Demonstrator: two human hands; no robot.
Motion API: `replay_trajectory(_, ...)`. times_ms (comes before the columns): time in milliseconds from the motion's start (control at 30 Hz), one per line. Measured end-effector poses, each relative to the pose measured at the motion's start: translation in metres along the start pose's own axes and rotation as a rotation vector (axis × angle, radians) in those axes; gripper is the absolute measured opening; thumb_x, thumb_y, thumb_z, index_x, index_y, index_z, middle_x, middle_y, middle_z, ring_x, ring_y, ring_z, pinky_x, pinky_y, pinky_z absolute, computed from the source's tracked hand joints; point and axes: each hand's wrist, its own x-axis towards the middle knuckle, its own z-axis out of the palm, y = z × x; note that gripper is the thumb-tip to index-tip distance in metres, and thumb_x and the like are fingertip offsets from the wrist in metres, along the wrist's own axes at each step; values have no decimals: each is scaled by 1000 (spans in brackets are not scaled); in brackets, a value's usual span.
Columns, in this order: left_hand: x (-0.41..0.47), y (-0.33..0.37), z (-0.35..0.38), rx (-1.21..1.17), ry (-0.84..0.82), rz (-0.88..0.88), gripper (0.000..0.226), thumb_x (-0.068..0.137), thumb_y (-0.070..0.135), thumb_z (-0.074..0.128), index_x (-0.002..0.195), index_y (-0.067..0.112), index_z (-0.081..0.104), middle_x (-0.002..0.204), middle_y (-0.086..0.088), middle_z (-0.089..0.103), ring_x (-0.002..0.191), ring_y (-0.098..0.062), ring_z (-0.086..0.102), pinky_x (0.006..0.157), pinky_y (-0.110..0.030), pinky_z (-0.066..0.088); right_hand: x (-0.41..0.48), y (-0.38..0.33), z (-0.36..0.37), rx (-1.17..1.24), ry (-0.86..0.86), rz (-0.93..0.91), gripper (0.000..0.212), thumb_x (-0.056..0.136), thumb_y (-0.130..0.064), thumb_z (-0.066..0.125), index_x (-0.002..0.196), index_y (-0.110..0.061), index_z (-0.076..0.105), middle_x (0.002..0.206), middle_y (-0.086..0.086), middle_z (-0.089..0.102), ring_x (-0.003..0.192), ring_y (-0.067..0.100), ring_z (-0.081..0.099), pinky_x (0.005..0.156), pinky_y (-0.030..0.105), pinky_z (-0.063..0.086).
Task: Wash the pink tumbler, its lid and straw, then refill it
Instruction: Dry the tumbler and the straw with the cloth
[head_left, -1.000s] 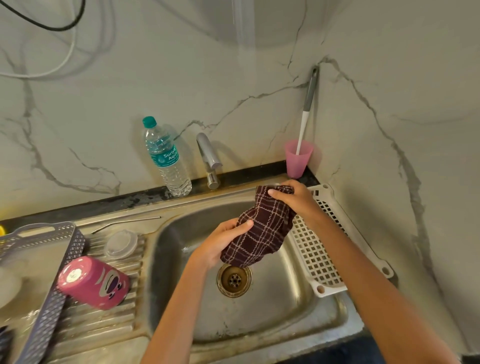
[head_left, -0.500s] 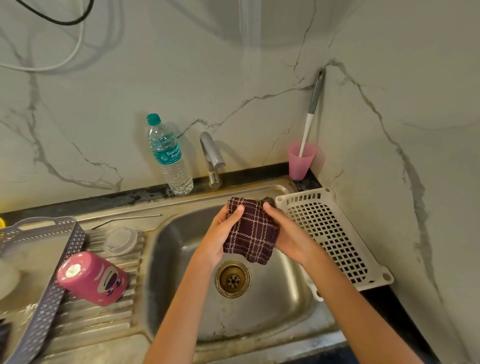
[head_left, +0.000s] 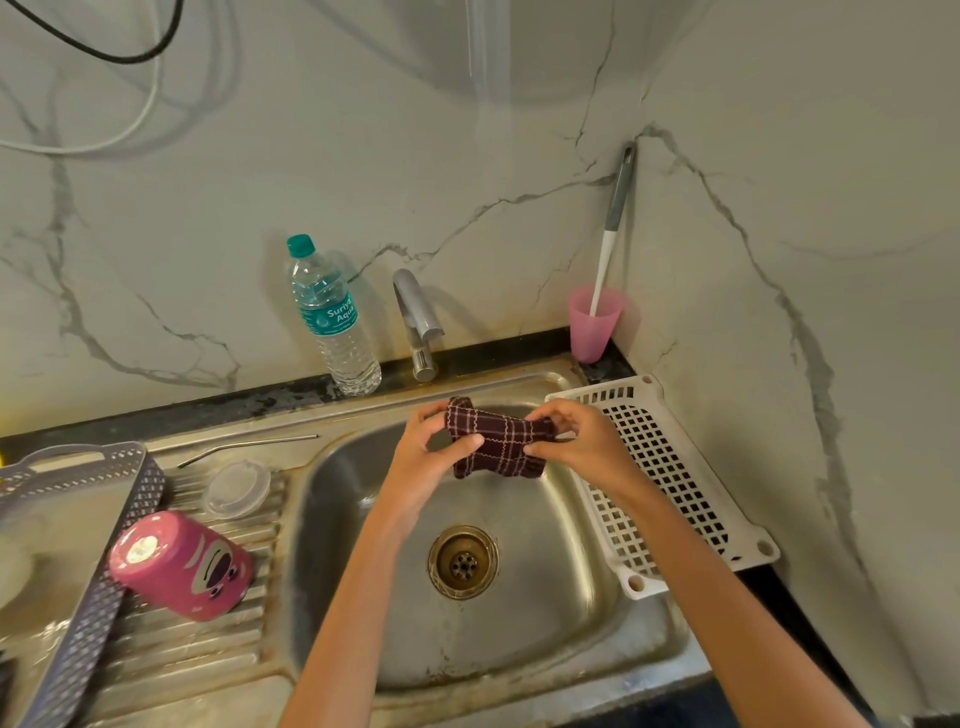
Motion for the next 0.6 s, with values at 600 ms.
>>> replay_trajectory(600, 31, 23, 51, -111, -189, -177, 43, 83, 25, 77, 122, 21, 61, 115, 3, 71, 99, -8, 69, 71, -17, 55, 3, 8, -34, 583, 117, 262, 44, 84, -25, 72, 120, -24, 46, 112, 6, 66, 95, 20, 69, 72, 33, 58)
